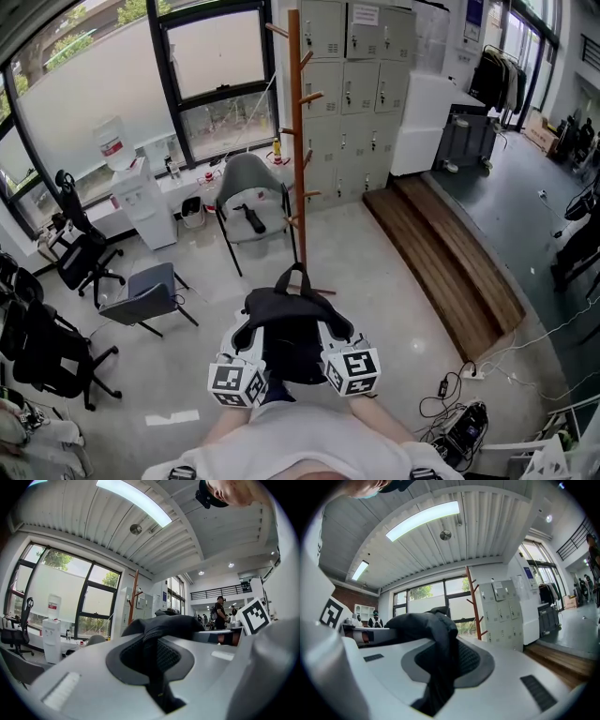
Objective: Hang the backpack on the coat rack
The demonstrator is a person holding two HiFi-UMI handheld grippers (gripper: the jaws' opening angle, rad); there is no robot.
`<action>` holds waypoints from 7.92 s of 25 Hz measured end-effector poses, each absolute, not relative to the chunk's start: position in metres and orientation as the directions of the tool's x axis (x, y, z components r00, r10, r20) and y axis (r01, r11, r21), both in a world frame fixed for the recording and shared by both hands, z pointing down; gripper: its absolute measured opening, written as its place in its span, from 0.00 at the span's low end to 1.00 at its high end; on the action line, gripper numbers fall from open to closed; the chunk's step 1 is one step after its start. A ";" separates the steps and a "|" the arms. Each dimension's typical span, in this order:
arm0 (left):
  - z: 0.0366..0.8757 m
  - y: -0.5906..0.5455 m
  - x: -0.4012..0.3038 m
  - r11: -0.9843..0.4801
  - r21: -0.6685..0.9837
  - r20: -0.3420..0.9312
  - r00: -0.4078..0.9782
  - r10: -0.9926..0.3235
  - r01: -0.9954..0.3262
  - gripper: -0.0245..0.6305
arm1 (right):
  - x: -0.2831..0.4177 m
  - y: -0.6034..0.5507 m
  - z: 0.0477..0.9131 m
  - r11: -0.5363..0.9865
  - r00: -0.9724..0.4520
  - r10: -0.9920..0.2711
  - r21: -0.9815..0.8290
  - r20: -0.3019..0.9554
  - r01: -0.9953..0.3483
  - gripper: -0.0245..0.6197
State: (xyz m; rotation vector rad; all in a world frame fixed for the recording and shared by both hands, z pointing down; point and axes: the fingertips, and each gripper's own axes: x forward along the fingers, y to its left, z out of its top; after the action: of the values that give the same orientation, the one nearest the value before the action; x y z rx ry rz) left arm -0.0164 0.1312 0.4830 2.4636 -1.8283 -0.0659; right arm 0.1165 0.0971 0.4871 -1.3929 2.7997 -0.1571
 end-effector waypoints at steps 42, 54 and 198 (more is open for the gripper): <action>0.492 -0.198 -0.083 -0.495 0.140 0.006 0.500 -0.866 -0.858 0.08 | 0.046 -0.206 0.493 0.466 -0.468 -0.880 -0.042 0.077 -0.884 0.15; 0.451 -0.205 -0.087 -0.477 0.085 -0.069 0.472 -0.879 -0.875 0.08 | 0.042 -0.217 0.450 0.521 -0.521 -0.854 0.008 0.002 -0.853 0.15; 0.435 -0.427 -0.089 -0.477 0.063 0.019 0.479 -0.878 -0.877 0.11 | 0.046 -0.428 0.436 0.484 -0.495 -0.854 -0.108 0.161 -0.869 0.15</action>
State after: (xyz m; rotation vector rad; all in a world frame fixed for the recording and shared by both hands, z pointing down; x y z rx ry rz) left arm -0.0889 -0.4268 0.4350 2.6463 -1.5714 -0.0248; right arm 0.0462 -0.4282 0.4361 -1.6168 2.7786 -0.2832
